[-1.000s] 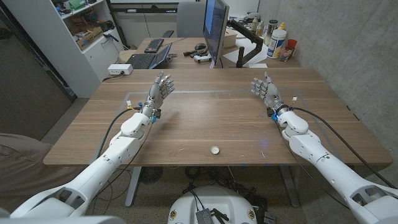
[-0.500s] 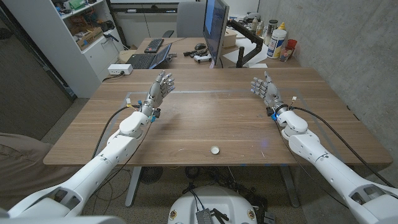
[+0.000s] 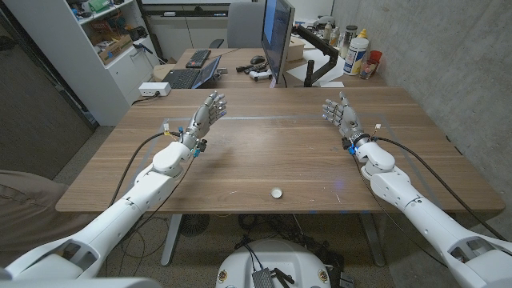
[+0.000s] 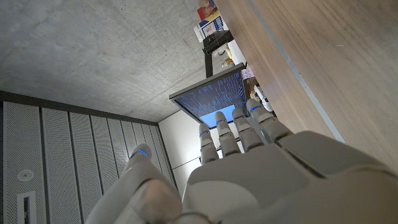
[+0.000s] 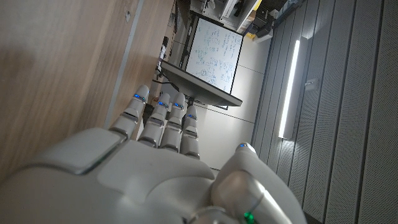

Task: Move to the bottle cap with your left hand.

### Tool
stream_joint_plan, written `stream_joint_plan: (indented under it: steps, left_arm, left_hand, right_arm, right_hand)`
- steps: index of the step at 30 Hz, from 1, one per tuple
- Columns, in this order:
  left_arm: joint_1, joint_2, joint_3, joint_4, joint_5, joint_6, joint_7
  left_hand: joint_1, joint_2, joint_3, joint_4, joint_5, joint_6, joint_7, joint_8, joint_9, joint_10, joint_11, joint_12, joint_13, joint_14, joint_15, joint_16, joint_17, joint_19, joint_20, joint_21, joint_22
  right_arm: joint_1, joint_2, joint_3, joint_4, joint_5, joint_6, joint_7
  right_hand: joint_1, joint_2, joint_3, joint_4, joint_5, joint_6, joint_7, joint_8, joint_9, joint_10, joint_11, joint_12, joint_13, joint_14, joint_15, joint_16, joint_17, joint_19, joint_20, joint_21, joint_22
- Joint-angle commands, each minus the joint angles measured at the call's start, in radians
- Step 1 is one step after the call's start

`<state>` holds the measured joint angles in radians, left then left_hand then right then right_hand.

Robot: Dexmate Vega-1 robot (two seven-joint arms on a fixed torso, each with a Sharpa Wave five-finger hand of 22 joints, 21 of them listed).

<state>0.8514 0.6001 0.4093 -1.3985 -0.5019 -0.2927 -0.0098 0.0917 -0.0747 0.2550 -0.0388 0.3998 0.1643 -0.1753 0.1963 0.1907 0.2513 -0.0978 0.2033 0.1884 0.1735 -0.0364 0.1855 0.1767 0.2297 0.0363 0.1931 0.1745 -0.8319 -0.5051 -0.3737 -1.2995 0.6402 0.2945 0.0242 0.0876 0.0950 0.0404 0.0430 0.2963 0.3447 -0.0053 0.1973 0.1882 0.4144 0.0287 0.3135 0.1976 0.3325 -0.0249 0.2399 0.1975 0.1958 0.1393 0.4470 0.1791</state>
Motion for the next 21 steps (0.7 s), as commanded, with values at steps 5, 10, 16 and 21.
stream_joint_plan:
  steps: [5,10,16,21]
  left_arm:
    - [0.010,0.038,0.014,-0.069,0.067,0.007,0.018]
    - [0.012,0.048,0.023,-0.089,0.090,0.023,0.024]
    - [0.016,0.065,0.035,-0.122,0.147,0.051,0.059]
    - [0.022,0.062,0.050,-0.137,0.261,0.033,0.147]
  left_hand:
    - [0.011,-0.001,0.001,-0.006,0.006,0.000,-0.004,0.006,0.003,0.007,0.003,0.003,0.004,-0.006,-0.044,-0.004,0.003,-0.008,-0.003,-0.002,0.004]
    - [0.013,-0.002,0.001,-0.008,0.007,0.001,-0.003,0.006,0.003,0.007,0.001,0.003,0.004,-0.006,-0.044,-0.003,0.003,-0.008,-0.004,-0.002,0.004]
    - [0.014,-0.002,0.001,-0.010,0.008,0.002,-0.006,0.007,0.003,0.007,-0.002,0.003,0.004,-0.008,-0.047,-0.003,0.003,-0.009,-0.003,-0.002,0.003]
    - [0.022,-0.003,0.003,-0.018,0.014,0.048,-0.010,0.024,0.003,0.038,-0.016,0.013,0.004,0.012,-0.063,0.007,0.003,0.003,-0.007,0.003,0.003]
  right_arm:
    - [-0.001,0.001,0.003,0.007,-0.001,0.014,0.001]
    - [-0.002,-0.001,0.005,0.003,0.003,0.006,0.000]
    - [-0.003,-0.002,0.007,0.008,0.006,0.007,0.003]
    - [0.000,-0.001,0.007,0.017,0.005,0.014,0.007]
  right_hand:
    - [0.001,0.016,0.005,-0.001,0.006,0.005,-0.003,0.003,0.004,0.007,-0.003,-0.003,0.003,0.004,0.000,-0.007,0.005,0.004,0.002,-0.009,0.005]
    - [0.001,0.016,0.005,-0.001,0.006,0.005,-0.003,0.003,0.004,0.008,0.000,-0.003,0.003,0.003,0.003,-0.008,0.005,0.004,0.002,-0.011,0.005]
    - [0.001,0.015,0.005,-0.001,0.006,0.005,-0.003,0.003,0.004,0.008,-0.003,-0.004,0.003,0.003,0.003,-0.009,0.005,0.004,0.003,-0.013,0.005]
    - [0.001,0.016,0.005,-0.001,0.007,0.005,-0.003,0.003,0.004,0.007,-0.003,-0.005,0.003,0.003,0.003,-0.009,0.005,0.004,0.003,-0.014,0.005]
